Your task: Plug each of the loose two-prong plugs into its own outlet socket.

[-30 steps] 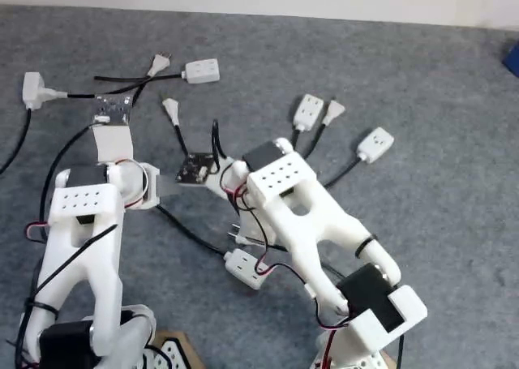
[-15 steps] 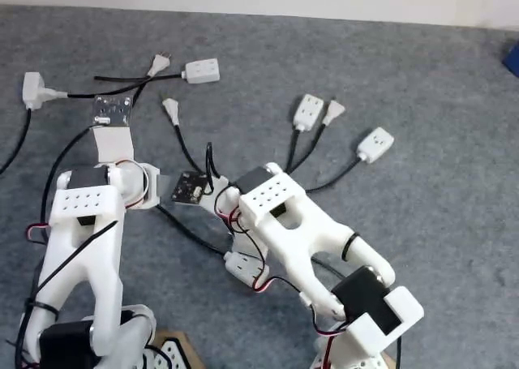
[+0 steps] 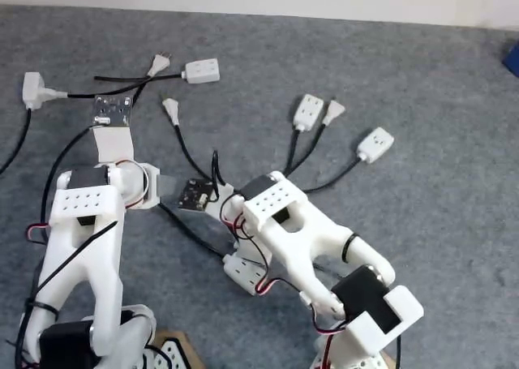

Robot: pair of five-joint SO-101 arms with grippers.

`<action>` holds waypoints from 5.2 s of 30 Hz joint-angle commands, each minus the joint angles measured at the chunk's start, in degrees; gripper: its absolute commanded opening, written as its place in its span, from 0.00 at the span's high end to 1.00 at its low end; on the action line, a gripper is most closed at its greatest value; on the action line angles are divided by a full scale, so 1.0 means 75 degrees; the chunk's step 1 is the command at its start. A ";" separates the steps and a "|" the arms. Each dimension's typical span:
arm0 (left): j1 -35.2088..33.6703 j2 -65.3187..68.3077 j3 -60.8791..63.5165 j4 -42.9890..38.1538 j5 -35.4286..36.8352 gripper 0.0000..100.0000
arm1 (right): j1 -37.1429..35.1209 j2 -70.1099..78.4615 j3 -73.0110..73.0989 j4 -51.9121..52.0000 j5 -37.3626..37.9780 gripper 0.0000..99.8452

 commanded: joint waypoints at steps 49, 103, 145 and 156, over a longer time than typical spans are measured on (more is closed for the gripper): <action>0.2538 -0.3511 0.0123 0.2251 -0.0387 0.61 | -0.0897 -0.4847 0.0897 0.1272 -0.3329 0.99; 0.1330 -0.3558 0.0756 0.0879 0.0645 0.61 | -0.0510 -0.4917 0.1213 0.0358 -0.4173 0.99; 0.3053 -0.3511 0.1272 0.1102 0.0621 0.57 | -0.0475 -0.4823 -0.1752 0.2573 -0.4032 0.99; 0.2889 -0.3499 0.1588 0.0774 0.0621 0.57 | -0.0100 -0.4823 -0.0627 0.3089 -0.3305 0.99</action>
